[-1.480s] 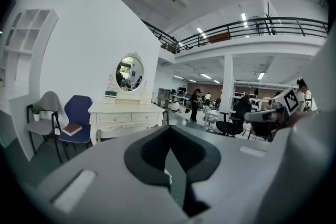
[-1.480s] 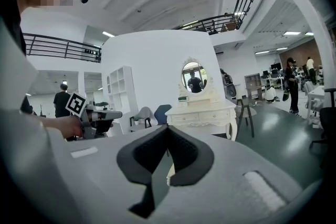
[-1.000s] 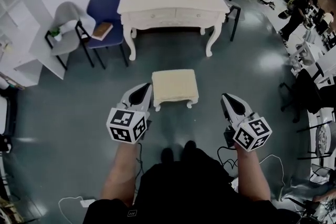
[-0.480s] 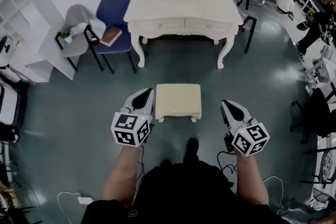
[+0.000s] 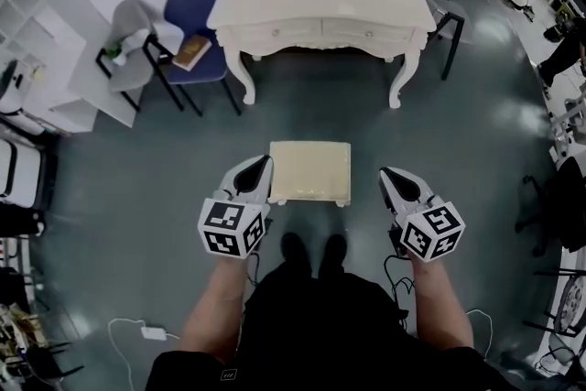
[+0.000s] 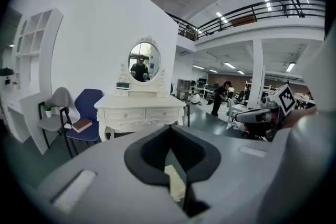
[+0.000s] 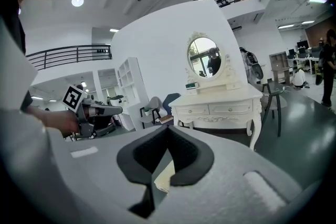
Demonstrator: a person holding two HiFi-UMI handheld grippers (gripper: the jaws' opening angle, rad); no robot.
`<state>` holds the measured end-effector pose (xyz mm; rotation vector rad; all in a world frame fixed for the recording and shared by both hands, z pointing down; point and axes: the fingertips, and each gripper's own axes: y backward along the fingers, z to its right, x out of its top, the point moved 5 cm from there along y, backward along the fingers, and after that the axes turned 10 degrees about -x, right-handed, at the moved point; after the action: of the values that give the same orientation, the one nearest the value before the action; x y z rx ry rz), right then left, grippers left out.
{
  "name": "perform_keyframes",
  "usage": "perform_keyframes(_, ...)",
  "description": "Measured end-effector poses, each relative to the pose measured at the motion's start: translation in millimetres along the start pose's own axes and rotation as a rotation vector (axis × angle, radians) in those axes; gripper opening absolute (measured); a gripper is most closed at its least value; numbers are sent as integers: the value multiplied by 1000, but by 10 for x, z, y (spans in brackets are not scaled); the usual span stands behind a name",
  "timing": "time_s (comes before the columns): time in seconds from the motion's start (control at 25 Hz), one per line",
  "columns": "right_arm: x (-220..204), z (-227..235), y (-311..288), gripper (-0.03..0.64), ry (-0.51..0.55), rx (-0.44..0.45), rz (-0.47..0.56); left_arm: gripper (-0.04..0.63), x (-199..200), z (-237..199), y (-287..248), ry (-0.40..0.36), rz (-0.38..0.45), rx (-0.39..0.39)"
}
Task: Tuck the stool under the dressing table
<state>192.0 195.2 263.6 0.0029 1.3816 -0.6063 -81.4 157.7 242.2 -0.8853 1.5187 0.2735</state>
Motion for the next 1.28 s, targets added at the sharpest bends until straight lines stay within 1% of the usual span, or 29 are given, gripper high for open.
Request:
perform_keyframes(0.2,-123,-1,-281,5,-11,20,-78,18,-201,-207,-111,55,-40,11)
perform_keyframes(0.4,-402,-17,-519,5,-20,28,-166,18,-563,-361,-219,111,-100,12)
perform_keyframes(0.56,-680,-80,-733,6,-29,39,-232,18,-912,-477,-267,152,-170,11)
perform_keyframes(0.72,-885,-120,-1005,18,-44,39,-268,18,-1280,-588,-379,199,-230,8)
perform_keyframes(0.92,-1163,-216,-1361,29,-36,65,-320,18,-1659,-733,-520,240,-271,12)
perform_keyframes(1.12,-1549,-268,-1481,49,-36,78,-395,18,-2072,-796,-569,292,-322,8)
perform_keyframes(1.24,-1757,-277,-1553,62,-43,72,-425,18,-2337,-844,-592,332,-350,-11)
perform_keyframes(1.28,-1823,-285,-1570,66,-43,72,-435,28,-2431,-857,-594,344,-362,-17)
